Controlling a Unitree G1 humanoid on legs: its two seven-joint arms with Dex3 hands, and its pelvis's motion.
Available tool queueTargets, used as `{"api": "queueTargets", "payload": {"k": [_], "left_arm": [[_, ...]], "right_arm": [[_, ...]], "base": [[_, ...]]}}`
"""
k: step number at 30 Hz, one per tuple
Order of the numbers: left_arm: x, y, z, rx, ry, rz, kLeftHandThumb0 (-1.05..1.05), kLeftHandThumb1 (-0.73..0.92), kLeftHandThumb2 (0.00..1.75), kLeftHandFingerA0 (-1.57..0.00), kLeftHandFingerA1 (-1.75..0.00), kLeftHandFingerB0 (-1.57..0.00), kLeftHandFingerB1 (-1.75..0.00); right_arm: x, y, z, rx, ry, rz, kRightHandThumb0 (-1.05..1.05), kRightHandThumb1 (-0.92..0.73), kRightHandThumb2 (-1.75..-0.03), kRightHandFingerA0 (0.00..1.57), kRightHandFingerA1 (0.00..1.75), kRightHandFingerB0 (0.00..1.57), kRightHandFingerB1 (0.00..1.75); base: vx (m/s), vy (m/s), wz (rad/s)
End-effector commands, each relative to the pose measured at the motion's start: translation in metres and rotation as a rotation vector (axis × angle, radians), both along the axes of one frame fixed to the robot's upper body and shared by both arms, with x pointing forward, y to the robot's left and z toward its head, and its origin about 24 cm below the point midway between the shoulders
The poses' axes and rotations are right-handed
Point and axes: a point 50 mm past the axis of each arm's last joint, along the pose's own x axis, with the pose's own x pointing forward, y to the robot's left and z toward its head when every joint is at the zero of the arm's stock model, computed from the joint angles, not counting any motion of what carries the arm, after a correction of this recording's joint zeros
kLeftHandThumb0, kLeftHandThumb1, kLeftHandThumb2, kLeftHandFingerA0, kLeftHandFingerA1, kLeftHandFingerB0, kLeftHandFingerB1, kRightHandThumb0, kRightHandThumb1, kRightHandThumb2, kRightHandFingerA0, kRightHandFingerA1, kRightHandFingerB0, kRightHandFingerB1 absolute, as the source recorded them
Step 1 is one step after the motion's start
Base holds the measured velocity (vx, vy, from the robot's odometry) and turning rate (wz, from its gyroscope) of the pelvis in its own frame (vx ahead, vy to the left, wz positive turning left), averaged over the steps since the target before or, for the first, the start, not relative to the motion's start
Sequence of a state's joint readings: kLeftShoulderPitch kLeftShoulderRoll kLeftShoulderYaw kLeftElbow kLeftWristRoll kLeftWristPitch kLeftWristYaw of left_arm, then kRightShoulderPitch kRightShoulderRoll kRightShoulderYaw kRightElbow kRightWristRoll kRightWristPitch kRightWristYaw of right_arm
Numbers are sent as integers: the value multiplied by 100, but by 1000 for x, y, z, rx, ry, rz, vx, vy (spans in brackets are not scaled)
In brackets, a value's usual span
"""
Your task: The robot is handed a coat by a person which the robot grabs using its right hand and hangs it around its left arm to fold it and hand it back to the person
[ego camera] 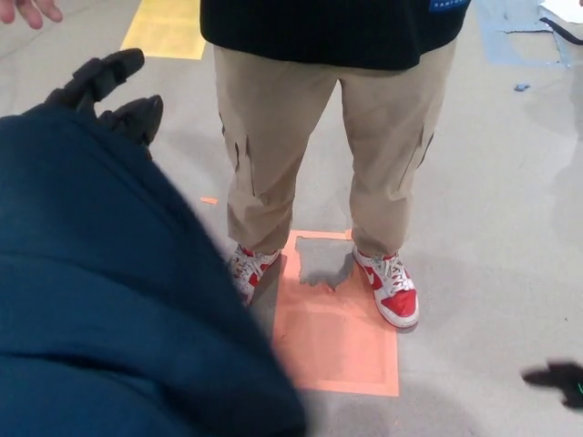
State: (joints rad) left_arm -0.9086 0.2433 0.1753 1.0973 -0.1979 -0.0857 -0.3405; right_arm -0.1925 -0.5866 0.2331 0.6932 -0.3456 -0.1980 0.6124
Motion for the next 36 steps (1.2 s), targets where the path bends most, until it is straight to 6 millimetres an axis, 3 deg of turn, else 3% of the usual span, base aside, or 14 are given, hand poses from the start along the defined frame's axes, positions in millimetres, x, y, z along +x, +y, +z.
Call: {"api": "queueTargets", "payload": {"k": [1,9,14,20,21,24,27,28,30,31,32,34,35,36], "left_arm": [[-2,8,11,29,-60,-10,-36,51,107,0,-47,0,-48],[-1,6,18,37,-94,-28,-36,53,108,0,-47,0,-48],[-2,3,21,23,-111,-40,-36,52,108,0,-47,0,-48],[-4,-1,24,-6,-127,-59,-36,49,106,0,-47,0,-47],[-4,-2,24,-7,-130,-61,-73,82,64,-22,-31,-16,-29],[-5,-6,27,-27,-149,-75,-73,80,65,-24,-31,-16,-29],[-5,-8,32,-34,-170,-83,-73,81,65,-22,-31,-15,-29],[-6,-8,33,-29,-180,-87,-72,81,65,-23,-31,-16,-29],[-7,-9,33,-28,-183,-89,-72,81,64,-23,-31,-16,-29],[-7,-9,34,-29,-175,-93,-72,82,64,-22,-31,-16,-29],[-7,-10,34,-32,-175,-93,-72,82,65,-22,-31,-16,-29],[-6,-15,35,-46,-171,-102,-71,81,64,-23,-31,-18,-29],[-6,-15,35,-43,-174,-103,-72,82,64,-23,-31,-17,-29],[-6,-15,35,-42,-175,-104,-73,80,65,-23,-31,-18,-29]], "right_arm": [[-8,-17,-5,-87,41,49,-85,-54,-86,0,0,0,0],[3,-27,3,-131,96,62,-87,-55,-89,0,4,0,0],[16,-23,-3,-166,-23,-55,-96,-75,-104,0,2,0,0],[28,-8,-18,-182,-107,-260,-73,-73,-103,0,18,0,18],[28,-5,-21,-169,-95,-296,-68,-72,-101,0,20,0,19],[24,7,-37,-61,-68,-481,-69,-71,-100,0,26,0,23],[21,14,-44,-105,-66,-456,-70,-73,-103,0,28,2,24],[19,13,-46,-116,-74,-468,-64,-87,-66,7,27,3,22],[17,10,-47,-137,-92,-497,-63,-82,-68,8,25,7,20],[14,7,-48,-162,-105,-510,-68,-67,-98,1,40,6,32],[12,6,-49,-168,-109,-514,-68,-65,-97,9,44,1,36],[4,-2,-52,-160,-69,-546,-68,-63,-94,2,40,4,39],[3,-2,-52,-146,-66,-547,-33,-57,-108,0,48,0,46],[2,-4,-53,-140,-58,-548,-33,-57,-108,0,47,0,45]], "base": [[0,0,0],[0,0,0],[0,0,0],[0,0,0],[0,0,0],[0,0,0],[0,0,0],[0,0,0],[0,0,0],[0,0,0],[0,0,0],[0,0,0],[0,0,0],[0,0,0]]}}
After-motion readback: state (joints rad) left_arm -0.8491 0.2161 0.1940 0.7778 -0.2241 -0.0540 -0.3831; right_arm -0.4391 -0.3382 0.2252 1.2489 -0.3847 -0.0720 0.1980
